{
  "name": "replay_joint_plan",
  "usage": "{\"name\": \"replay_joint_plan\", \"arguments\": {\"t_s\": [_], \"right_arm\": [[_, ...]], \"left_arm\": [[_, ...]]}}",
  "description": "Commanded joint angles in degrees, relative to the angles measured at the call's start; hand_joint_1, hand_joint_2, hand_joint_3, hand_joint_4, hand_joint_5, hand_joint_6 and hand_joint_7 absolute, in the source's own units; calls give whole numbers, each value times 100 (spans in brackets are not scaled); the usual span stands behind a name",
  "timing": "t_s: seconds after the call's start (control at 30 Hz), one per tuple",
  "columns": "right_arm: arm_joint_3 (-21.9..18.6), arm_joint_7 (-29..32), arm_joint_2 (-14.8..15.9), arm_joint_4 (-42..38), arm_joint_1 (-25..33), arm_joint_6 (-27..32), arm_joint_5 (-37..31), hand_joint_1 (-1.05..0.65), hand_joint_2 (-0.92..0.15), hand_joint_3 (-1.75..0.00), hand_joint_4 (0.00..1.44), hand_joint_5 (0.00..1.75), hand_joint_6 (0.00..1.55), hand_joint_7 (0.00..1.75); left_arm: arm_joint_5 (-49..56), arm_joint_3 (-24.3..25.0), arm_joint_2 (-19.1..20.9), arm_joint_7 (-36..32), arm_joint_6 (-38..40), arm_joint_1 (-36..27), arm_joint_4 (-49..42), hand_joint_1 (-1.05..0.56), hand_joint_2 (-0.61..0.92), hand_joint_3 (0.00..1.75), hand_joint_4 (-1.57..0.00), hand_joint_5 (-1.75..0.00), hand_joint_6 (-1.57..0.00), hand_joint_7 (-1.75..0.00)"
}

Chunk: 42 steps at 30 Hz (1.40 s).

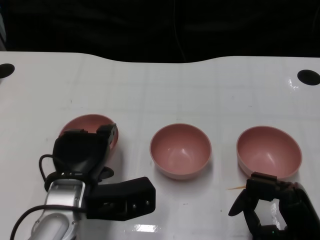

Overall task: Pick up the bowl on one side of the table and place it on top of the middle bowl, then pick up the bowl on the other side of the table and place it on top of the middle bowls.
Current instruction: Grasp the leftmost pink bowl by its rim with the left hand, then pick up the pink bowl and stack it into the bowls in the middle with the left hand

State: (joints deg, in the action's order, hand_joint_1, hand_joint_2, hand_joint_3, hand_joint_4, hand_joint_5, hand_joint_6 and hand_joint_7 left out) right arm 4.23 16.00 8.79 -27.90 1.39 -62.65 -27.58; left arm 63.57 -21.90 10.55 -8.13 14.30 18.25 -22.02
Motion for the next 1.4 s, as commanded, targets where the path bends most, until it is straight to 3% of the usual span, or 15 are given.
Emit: {"name": "replay_joint_plan", "arguments": {"t_s": [0.03,0.17,0.33,0.4,0.47,0.67,0.73,0.83,0.9,1.0,1.13,1.2,1.3,1.33,1.4], "right_arm": [[-39,83,67,63,41,30,-36,0,-20,-158,82,171,88,123],[-33,97,70,72,48,35,-50,1,-20,-157,82,171,87,123],[-28,107,69,108,64,61,-71,2,-20,-157,82,169,88,123],[-29,98,71,134,76,95,-67,1,-20,-157,83,170,88,123],[-29,103,71,150,77,123,-79,1,-20,-156,82,170,88,123],[-23,139,76,138,58,119,-105,0,-20,-156,83,170,88,123],[-19,162,79,110,41,94,-113,1,-22,-154,83,172,87,123],[-10,158,84,130,49,128,-109,1,-22,-154,82,173,87,123],[-5,151,87,130,46,128,-97,1,-22,-154,82,172,87,123],[-4,171,89,116,41,116,-114,1,-21,-155,83,170,87,123],[0,188,91,117,42,128,-144,2,-21,-155,83,170,87,123],[4,190,93,123,43,132,-150,2,-21,-155,83,170,87,123],[7,187,85,120,40,145,-142,2,-21,-155,83,170,87,123],[8,182,81,129,44,166,-140,2,-21,-155,83,171,88,123],[10,171,80,151,51,201,-138,2,-21,-155,83,171,88,123]], "left_arm": [[-142,-135,11,-136,156,312,-666,-48,89,0,-64,-11,-52,-4],[-336,-284,31,-332,89,538,-1126,-46,89,0,-74,-13,-57,-5],[-549,-506,123,-872,-310,830,-1817,-36,92,4,-78,-101,-89,-6],[-640,-572,183,-1088,-529,890,-1933,-30,92,25,-85,-158,-87,-78],[-717,-601,204,-1194,-636,937,-2005,-29,92,31,-85,-170,-75,-115],[-856,-680,260,-1429,-777,997,-2031,-29,92,31,-83,-175,-69,-132],[-863,-687,323,-1626,-890,955,-1821,-26,87,27,-84,-175,-62,-156],[-863,-680,388,-1686,-940,889,-1467,-24,84,24,-87,-175,-74,-119],[-885,-653,451,-1673,-1024,817,-1074,-26,86,22,-87,-175,-95,-57],[-884,-657,547,-1680,-1178,719,-558,-26,88,23,-89,-175,-109,-49],[-858,-693,588,-1730,-1445,622,119,-26,74,31,-87,-175,-80,-136],[-853,-693,581,-1738,-1536,597,292,-25,53,70,-88,-175,-70,-167],[-1050,-699,541,-1491,-1851,598,588,-24,46,88,-87,-175,-67,-173],[-1169,-705,519,-1371,-2000,611,663,-27,51,90,-87,-175,-80,-140],[-1411,-708,452,-1270,-2343,633,684,-27,54,91,-88,-175,-90,-120]]}}
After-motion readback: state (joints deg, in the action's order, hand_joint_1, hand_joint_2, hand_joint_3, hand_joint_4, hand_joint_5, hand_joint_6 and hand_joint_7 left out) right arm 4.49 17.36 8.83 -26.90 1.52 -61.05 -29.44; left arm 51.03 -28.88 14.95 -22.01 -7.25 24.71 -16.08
